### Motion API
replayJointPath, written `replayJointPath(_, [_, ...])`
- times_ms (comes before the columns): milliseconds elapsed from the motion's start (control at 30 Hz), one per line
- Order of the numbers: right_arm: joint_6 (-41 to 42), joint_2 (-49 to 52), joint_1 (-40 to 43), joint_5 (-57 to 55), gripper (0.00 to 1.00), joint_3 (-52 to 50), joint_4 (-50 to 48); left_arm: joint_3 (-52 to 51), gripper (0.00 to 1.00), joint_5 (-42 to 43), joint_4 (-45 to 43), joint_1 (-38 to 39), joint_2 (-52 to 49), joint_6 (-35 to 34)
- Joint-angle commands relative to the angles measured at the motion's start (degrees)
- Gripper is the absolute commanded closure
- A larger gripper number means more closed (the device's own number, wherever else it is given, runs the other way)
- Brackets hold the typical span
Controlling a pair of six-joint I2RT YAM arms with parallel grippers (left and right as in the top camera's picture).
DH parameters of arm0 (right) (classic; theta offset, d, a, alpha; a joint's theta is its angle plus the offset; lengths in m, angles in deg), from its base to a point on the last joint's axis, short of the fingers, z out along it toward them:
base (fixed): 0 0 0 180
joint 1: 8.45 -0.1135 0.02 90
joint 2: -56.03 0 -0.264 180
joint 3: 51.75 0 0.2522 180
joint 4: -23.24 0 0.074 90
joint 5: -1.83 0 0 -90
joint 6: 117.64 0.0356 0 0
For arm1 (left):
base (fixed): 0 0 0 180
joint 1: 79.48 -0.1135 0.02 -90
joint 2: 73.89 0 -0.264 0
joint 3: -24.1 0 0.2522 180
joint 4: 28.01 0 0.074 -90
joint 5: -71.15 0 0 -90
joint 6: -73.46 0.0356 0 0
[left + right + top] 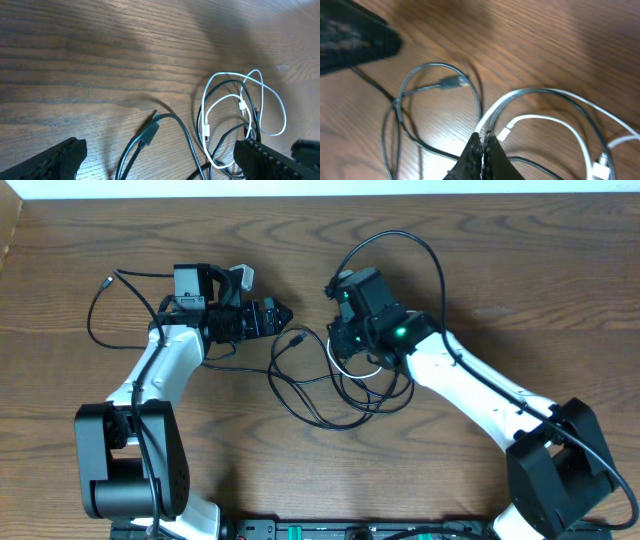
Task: Untangle cables
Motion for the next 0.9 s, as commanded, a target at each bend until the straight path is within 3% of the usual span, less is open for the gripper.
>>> replayJointPath(0, [0.9, 0.5, -0.9, -0.3, 0.99, 0.2, -0.7, 1.2, 0.0, -0.3, 0.1, -0.1, -0.3, 0.5])
replayJointPath(267, [3.8, 0.5, -0.6, -6.1, 0.98, -0.3, -0.2, 1.2, 0.0, -0.3, 0.1, -0.1, -0.3, 0.5])
replayJointPath(467, [4.6, 0.9, -0.5, -6.1, 0.93, -1.0, -0.3, 1.2, 0.0, -0.3, 0.1, -0.1, -0.3, 0.5])
replayJointPath(767, [12.7, 5.6, -0.7, -5.7, 0.89, -1.0, -0.9, 1.2, 0.0, -0.4, 0.1, -0.1, -0.3, 0.5])
replayJointPath(867, [14.6, 8.5, -0.7, -1.1, 0.87, -1.0, -3.1, 1.2, 0.0, -0.7, 0.1, -0.1, -0.3, 0.5])
